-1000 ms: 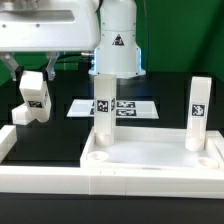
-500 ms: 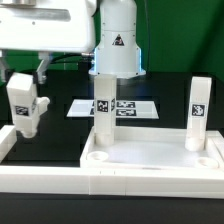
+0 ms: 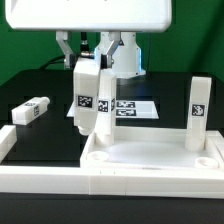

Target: Assemble desk

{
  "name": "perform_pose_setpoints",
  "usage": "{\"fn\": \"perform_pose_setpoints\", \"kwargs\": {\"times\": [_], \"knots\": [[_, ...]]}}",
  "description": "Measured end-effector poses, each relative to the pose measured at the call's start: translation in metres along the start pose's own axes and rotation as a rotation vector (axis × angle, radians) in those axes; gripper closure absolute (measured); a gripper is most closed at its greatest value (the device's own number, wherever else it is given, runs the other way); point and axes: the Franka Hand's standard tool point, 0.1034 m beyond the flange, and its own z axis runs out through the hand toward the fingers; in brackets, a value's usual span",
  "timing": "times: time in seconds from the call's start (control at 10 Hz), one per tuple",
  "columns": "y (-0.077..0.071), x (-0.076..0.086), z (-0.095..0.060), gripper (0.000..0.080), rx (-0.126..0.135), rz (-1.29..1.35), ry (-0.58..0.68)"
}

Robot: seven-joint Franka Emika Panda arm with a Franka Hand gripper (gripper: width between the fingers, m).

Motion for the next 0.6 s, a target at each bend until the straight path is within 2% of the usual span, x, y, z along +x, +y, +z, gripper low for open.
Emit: {"fn": "perform_pose_setpoints", "kwargs": {"times": [0.2,0.3,0.5,0.6], "knots": [[0.000,-0.001,0.001,0.0504,0.000,0.000,-0.002],[-0.007,-0.001,0.001,0.0504,0.003,0.013,0.003],[-0.061,-0.001,-0.002,0.0504,0.036,0.042,0.015],[-0.091,0.009,-0.007,0.0504,0.054,0.064,0.035]]}}
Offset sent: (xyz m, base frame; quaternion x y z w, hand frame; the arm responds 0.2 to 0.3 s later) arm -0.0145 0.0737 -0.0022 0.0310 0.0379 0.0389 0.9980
